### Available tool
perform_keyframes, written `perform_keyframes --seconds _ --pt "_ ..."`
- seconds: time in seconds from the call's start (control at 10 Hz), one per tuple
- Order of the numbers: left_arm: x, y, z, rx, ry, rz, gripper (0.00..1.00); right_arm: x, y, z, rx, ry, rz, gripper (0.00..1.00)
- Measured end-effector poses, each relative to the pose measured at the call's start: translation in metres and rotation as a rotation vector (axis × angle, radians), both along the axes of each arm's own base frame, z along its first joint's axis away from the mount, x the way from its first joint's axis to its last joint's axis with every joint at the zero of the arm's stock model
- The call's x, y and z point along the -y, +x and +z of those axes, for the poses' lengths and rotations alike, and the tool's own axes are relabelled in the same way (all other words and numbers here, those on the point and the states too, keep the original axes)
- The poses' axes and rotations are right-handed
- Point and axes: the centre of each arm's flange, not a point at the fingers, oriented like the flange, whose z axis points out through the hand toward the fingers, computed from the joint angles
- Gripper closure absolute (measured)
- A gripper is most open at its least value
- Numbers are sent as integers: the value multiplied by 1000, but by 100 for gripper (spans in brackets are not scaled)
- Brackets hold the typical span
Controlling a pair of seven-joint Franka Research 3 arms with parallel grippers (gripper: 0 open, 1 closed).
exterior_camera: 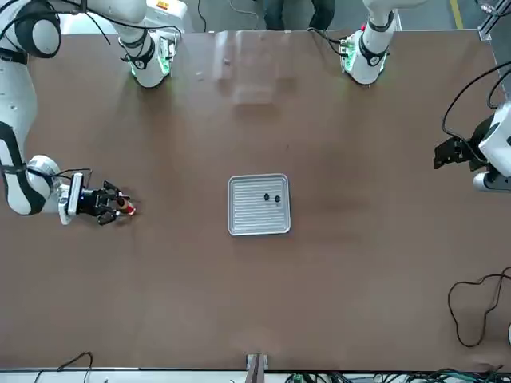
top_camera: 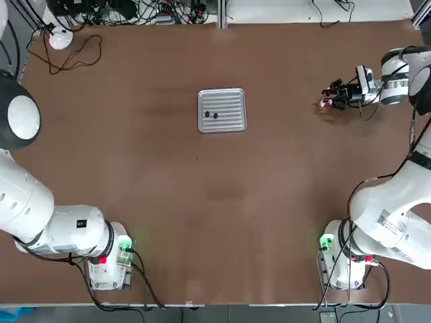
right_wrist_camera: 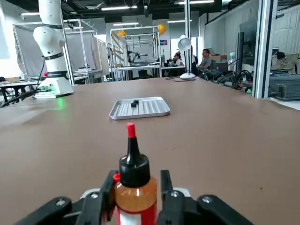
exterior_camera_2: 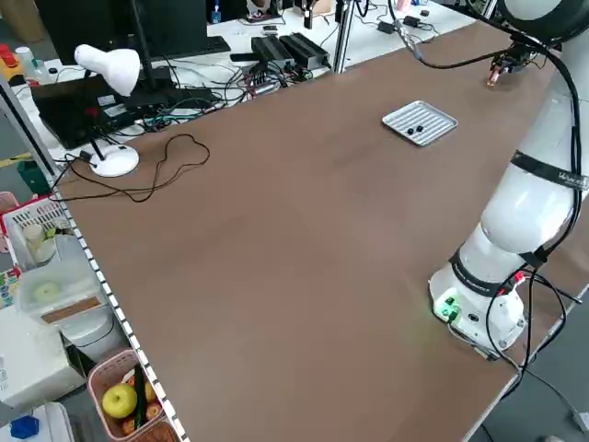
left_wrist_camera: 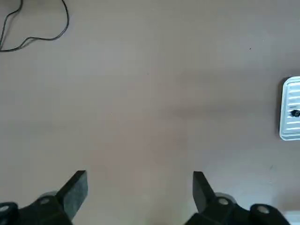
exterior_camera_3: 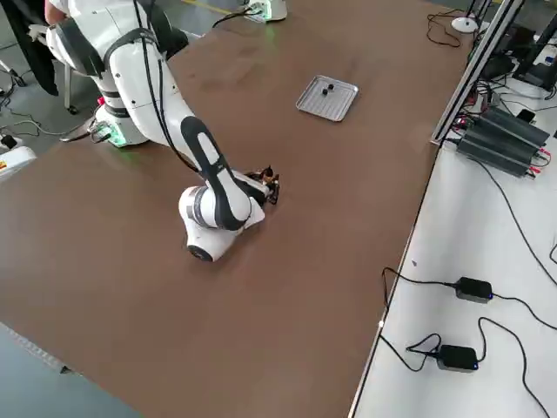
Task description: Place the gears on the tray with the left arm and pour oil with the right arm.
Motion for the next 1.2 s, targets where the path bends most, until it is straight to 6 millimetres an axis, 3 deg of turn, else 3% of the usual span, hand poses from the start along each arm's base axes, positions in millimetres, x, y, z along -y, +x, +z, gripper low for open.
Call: perform_keyframes --seconds 0.3,0.8,1.2 --pt "4 0 0 0 -1 -6 1 0 1 2 -3 9 4 33" --pt "4 0 0 0 -1 -8 1 16 0 7 -24 12 -18 29" --pt "4 0 0 0 -1 -8 1 47 -3 13 -13 -37 -24 29"
